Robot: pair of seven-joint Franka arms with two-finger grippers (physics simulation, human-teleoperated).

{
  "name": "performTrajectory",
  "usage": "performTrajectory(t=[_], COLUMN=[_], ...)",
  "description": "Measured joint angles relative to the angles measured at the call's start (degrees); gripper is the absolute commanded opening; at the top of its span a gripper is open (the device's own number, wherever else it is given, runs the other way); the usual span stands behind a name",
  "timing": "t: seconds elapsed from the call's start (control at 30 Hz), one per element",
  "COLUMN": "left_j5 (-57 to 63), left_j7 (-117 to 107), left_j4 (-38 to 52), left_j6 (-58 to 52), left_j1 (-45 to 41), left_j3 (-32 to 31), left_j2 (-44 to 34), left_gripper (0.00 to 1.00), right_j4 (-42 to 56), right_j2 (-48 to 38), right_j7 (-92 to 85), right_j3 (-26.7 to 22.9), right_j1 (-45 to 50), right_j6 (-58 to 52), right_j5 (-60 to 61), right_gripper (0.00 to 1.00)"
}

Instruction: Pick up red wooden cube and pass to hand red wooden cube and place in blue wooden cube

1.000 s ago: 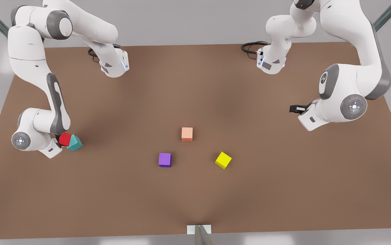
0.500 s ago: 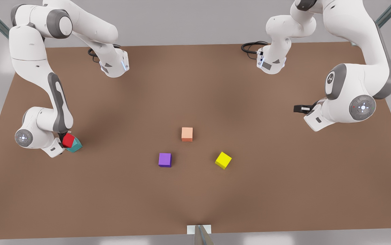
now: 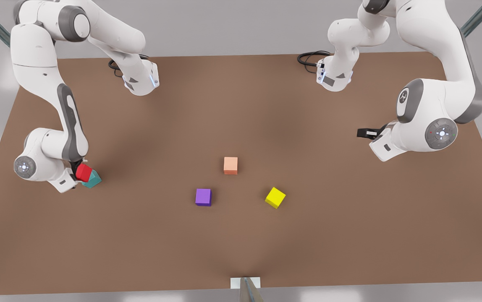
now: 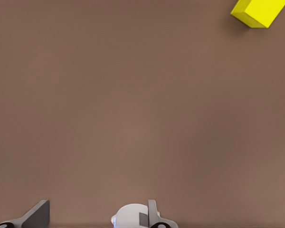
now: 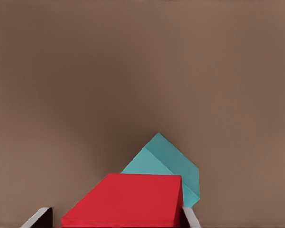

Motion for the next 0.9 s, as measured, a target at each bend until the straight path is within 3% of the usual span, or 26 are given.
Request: performTrajectory(t=[0.17,0.37,0.47,0.6,0.9], left_j5=[0.0,0.0,0.0,0.0,0.3], left_j7=[0.0,-0.1,-0.1,-0.1,-0.1], left_j4=[0.0,-0.1,-0.2,-0.3,-0.2], left_j6=[-0.1,-0.3,-0.4,-0.5,-0.8], left_j1=[-0.2,-0.2,-0.2,-0.2,0.5], left_j3=[0.0,0.0,0.0,0.0,0.0], left_j2=[-0.1,-0.1,-0.1,-0.1,-0.3], left_gripper=[1.00,1.00,1.00,1.00,1.00], right_j4=[3.5,20.9,26.6,28.3,28.3], right_j2=[-4.7,-2.4,-9.1,-14.9,-16.6], right_j7=[0.5,15.2,26.6,38.5,58.0], right_j3=[0.0,-0.1,0.0,-0.1,0.0], right_j1=[5.2,14.5,17.4,18.1,18.1], right_j6=[-5.5,-15.8,-23.8,-30.3,-36.2], right_j5=[5.4,12.8,9.8,7.1,6.2], right_gripper=[1.00,1.00,1.00,1.00,1.00])
